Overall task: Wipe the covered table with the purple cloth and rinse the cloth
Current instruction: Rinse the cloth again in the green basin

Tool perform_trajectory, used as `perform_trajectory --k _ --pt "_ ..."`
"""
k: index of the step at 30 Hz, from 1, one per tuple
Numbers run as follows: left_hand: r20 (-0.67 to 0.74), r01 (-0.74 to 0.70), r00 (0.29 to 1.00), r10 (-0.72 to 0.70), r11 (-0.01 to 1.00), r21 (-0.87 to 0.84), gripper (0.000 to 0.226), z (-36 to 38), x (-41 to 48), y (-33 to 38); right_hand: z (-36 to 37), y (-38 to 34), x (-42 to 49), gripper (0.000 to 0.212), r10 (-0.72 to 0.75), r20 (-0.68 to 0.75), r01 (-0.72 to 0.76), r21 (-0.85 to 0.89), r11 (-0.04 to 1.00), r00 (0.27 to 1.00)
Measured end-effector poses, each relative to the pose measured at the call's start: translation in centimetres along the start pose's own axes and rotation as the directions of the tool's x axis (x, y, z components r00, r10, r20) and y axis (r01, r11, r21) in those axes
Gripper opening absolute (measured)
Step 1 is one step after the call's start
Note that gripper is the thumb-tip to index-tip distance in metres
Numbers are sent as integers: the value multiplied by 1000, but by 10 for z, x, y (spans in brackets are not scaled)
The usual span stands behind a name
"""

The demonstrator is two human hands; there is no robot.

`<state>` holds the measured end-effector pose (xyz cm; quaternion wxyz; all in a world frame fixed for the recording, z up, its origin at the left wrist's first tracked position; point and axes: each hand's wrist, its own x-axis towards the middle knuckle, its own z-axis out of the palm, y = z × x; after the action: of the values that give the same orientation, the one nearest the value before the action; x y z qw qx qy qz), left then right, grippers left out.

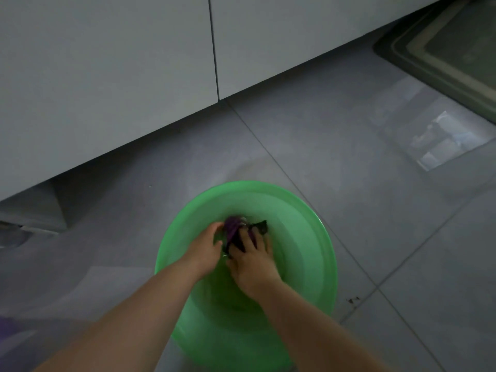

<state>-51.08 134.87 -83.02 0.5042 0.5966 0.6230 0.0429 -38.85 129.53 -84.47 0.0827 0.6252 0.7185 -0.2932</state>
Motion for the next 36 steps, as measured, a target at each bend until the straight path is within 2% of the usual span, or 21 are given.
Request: perform_trajectory --k 2,3,5,9,11,13,15,16,17,18,20,21,23,24,25,27,29,31,33,34,36 --pt "4 18 1000 -17 1000 -2 44 2 3 -1 -3 -3 0 42 -27 2 27 -30 999 1000" --pt "9 27 1000 -27 1000 4 44 3 4 -2 -1 1 3 38 -7 -55 4 -57 998 998" --pt "44 31 998 -33 999 29 43 6 5 -5 -8 4 6 32 64 -100 -66 -15 998 993" --pt "116 114 988 -105 991 -77 37 18 6 -11 2 -1 0 38 26 -125 -13 108 994 992" --pt "109 158 982 -154 987 -32 30 22 7 -12 3 -1 0 52 205 -208 -156 226 961 956" --pt "158 140 977 -144 990 33 19 24 7 -10 4 1 5 74 375 -157 -293 387 875 914" --pt "163 107 979 -125 988 115 11 21 7 0 5 -4 7 77 368 -61 -292 496 818 928" --pt "91 103 989 -117 984 146 11 17 8 5 8 -6 8 64 345 -30 -248 637 730 938" --pt "1 112 994 -113 985 132 11 12 9 10 6 -10 5 46 358 8 -221 800 559 934" --pt "-66 126 990 -123 991 47 16 8 10 15 2 -14 1 31 393 60 -200 924 326 918" --pt "-21 153 987 -161 963 -221 36 4 8 22 -5 -21 -4 27 432 196 -167 980 -106 880" --pt "47 179 984 -173 929 -324 39 2 7 27 -9 -24 -7 27 408 217 -113 958 -265 887" --pt "149 208 977 -153 837 -506 19 1 3 34 -17 -29 -13 25 329 189 -14 883 -469 925" --pt "167 203 978 -129 786 -584 6 -1 3 40 -22 -29 -15 24 304 174 11 854 -520 937" --pt "163 171 983 -84 742 -649 13 -4 2 45 -27 -29 -18 23 290 166 17 843 -537 943" --pt "154 93 988 24 701 -707 28 -4 1 46 -29 -21 -22 22 284 196 -35 872 -488 939" --pt "133 -25 982 132 797 -603 28 1 -2 42 -31 -10 -22 26 325 216 -116 947 -300 921" --pt "82 -190 972 218 945 -267 20 8 -2 37 -30 3 -17 27 493 86 -191 967 167 866" --pt "10 -246 969 245 968 47 29 12 3 27 -21 9 -15 30 557 -165 -283 725 628 814" --pt "-28 -225 973 229 968 109 36 12 5 24 -14 9 -15 38 477 -197 -297 567 768 857" --pt "-55 -159 984 169 976 149 43 13 4 18 4 8 -17 54 208 -26 -199 204 959 978"
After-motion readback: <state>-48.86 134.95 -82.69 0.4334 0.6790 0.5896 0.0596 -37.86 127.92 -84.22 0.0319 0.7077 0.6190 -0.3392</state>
